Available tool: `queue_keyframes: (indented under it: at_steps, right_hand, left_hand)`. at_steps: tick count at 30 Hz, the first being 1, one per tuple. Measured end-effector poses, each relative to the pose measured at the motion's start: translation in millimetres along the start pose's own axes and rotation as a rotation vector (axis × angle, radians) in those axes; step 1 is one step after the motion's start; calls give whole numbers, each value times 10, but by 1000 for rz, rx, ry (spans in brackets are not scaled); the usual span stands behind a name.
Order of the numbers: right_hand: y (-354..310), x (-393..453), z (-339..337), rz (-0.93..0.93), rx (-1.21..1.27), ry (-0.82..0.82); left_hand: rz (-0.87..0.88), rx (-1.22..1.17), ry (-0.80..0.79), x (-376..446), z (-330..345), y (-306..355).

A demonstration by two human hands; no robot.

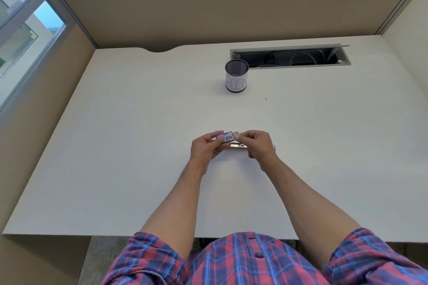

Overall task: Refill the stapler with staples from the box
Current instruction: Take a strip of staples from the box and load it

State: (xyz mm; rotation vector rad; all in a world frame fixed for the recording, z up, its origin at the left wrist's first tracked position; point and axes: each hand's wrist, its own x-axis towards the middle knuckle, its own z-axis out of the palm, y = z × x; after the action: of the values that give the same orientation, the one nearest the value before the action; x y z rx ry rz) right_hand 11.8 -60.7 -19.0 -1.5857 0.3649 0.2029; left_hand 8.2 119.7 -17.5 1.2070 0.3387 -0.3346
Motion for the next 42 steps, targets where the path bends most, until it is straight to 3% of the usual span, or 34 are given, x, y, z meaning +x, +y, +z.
queue_keyframes:
  at_steps: [10, 22, 30, 42]
  right_hand:
    - [-13, -29, -2, 27, 91, 10]
    - [-16, -71, -32, 15, 30, -9]
    - [-35, -38, -47, 86, 143, -89]
    - [3, -33, 17, -107, -266, -102]
  left_hand:
    - [-19, 21, 21, 11, -6, 8]
    - [-29, 70, -8, 8, -15, 12]
    - [-28, 88, -15, 9, -30, 14]
    - [-16, 150, 63, 9, -77, -9]
